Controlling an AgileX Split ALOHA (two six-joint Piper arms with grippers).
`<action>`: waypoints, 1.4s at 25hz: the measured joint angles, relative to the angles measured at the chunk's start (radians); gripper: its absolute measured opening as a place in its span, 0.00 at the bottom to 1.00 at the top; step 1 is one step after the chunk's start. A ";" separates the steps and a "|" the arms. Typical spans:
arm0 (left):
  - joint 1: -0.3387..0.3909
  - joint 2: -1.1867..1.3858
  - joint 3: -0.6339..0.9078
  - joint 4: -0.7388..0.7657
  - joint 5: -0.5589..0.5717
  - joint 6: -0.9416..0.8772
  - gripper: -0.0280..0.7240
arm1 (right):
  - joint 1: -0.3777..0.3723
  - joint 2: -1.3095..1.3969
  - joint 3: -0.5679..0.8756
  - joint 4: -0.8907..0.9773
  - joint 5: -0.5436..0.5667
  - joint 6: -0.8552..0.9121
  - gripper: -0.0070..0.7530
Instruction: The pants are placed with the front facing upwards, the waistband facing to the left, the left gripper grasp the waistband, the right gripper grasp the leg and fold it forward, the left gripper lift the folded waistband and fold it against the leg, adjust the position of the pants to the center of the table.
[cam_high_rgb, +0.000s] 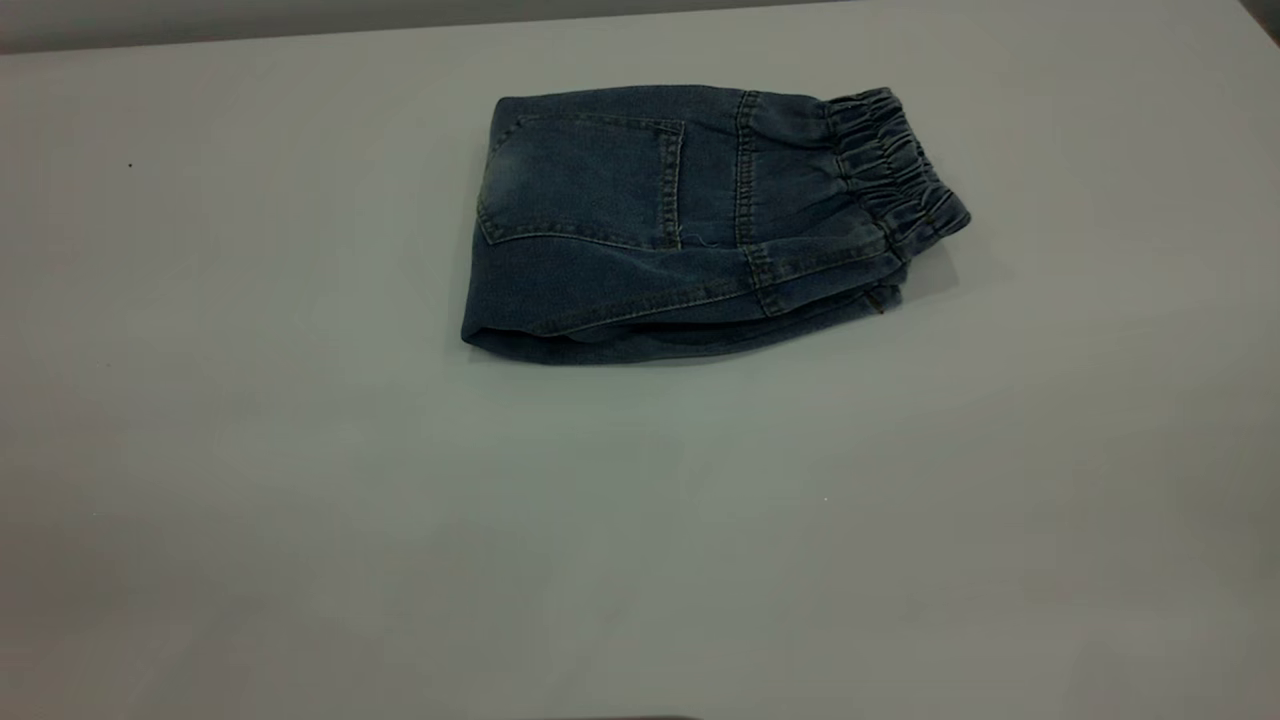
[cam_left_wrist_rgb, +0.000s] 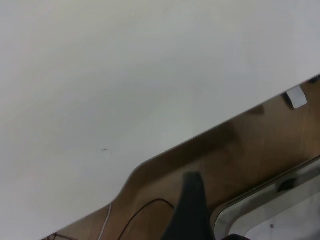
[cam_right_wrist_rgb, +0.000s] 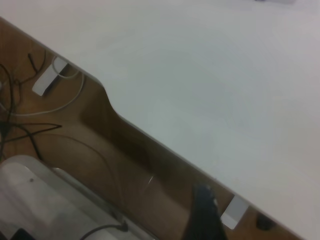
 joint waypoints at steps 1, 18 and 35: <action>0.000 0.000 0.000 0.000 0.000 0.000 0.82 | 0.000 0.000 0.000 0.000 0.000 0.000 0.59; 0.056 0.000 0.000 0.000 -0.002 0.000 0.82 | -0.138 -0.001 0.000 0.014 0.000 0.000 0.59; 0.300 -0.141 0.000 0.000 -0.002 0.000 0.82 | -0.542 -0.305 0.000 0.017 0.012 0.000 0.59</action>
